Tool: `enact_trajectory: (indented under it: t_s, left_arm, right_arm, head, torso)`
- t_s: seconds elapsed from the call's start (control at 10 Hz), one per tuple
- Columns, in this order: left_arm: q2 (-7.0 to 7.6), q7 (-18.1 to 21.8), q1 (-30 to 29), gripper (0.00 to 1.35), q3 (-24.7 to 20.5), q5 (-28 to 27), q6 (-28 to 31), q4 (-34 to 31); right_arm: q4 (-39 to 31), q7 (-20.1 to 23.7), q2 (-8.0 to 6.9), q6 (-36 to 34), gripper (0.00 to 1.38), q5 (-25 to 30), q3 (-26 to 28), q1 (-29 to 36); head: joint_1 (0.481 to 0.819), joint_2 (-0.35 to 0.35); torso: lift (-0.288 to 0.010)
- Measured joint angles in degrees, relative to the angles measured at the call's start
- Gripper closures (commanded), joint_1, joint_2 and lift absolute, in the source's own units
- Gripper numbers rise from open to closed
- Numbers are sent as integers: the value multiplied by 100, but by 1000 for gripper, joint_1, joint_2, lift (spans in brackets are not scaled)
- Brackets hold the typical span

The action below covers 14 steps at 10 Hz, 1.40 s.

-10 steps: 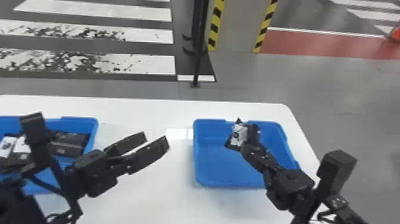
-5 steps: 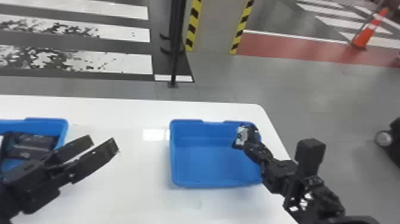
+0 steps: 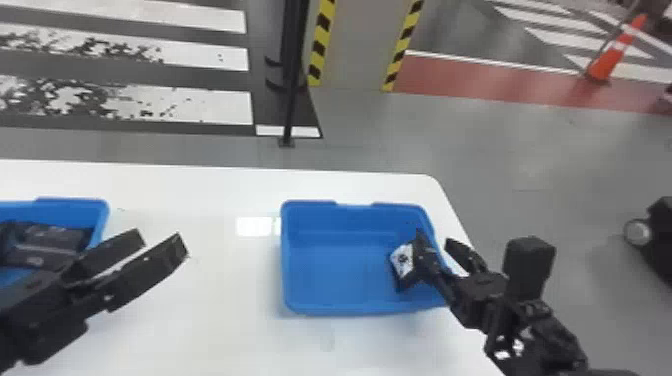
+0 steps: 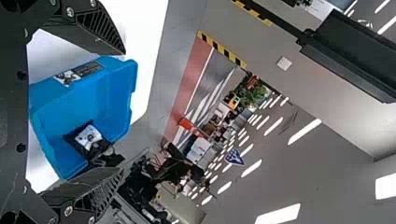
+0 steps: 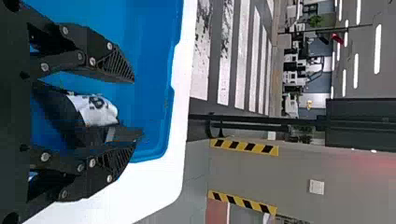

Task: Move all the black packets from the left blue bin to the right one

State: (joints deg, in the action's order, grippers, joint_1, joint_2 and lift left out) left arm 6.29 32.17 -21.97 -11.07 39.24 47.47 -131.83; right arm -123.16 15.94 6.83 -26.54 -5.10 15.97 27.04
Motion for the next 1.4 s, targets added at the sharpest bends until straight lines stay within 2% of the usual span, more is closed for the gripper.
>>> enact_trajectory:
  t_s: [0.2,0.6,0.7,1.0,1.2,1.4]
  left_arm:
    - [-5,0,-5,144,-34,-78,-22,-3]
    - [-53,-4,-10,144,-414,-538,-4,-5]
    - [-76,-9,-10,144,-592,-754,20,-4]
    - [-82,-30,95,142,-1285,-1600,218,5]
    - [-5,-70,372,140,-1605,-2134,418,186]
    - [124,-79,862,140,-1622,-2553,561,694]
  right_arm:
    - [-496,-31,-84,622,190,-65,37,500]
    - [-1342,-134,-385,2032,190,-313,-29,1601]
    - [-1416,-136,-410,2249,191,-525,-141,1829]
    - [-1741,-134,-415,2387,191,-876,-468,2348]
    - [-1810,-134,-400,2387,193,-971,-525,2502]
    - [-1820,-135,-370,2387,193,-1012,-600,2520]
  head:
    - [695,-280]
    - [695,-192]
    - [695,-168]
    - [695,20]
    - [695,100]
    - [695,159]
  torso:
    - [-144]
    - [-144]
    - [-144]
    - [-144]
    - [-144]
    - [-144]
